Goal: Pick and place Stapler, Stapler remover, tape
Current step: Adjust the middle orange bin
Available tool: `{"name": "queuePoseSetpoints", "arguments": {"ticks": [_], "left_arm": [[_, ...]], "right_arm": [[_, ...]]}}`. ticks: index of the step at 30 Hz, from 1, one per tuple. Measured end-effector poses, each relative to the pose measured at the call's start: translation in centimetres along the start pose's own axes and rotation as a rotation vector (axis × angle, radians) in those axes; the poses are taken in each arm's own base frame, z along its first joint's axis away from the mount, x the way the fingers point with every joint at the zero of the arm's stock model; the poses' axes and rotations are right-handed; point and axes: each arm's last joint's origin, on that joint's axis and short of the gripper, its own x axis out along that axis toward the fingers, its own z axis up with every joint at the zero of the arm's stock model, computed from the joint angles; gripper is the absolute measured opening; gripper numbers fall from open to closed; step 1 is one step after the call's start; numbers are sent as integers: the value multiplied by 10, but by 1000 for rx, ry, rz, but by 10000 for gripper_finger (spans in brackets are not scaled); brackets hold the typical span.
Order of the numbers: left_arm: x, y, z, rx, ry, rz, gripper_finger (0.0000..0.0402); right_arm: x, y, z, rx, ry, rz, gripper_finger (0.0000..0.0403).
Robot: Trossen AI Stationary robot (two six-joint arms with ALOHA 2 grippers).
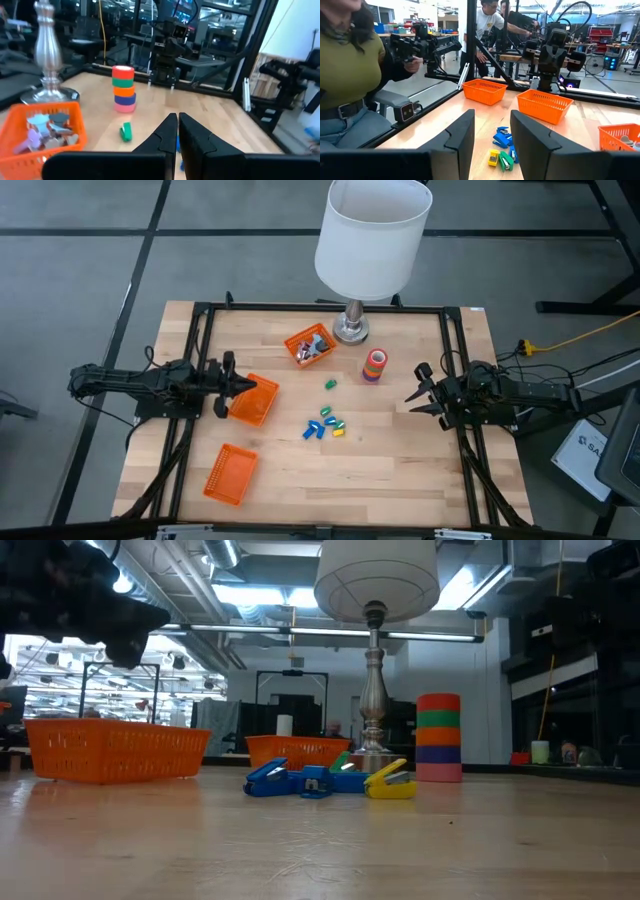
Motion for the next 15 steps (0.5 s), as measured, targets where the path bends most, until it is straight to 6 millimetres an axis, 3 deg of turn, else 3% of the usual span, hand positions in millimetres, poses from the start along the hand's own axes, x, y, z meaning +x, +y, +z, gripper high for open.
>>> {"name": "queuePoseSetpoints", "arguments": {"ticks": [4, 8, 15], "left_arm": [[0, 0, 0, -69, 2, -1, 12], [0, 0, 0, -1, -1, 14, 12], [0, 0, 0, -41, -2, 8, 13]], "right_arm": [[0, 0, 0, -1, 0, 0, 129], [0, 0, 0, -1, 0, 0, 129], [0, 0, 0, 0, 0, 0, 129]]}}
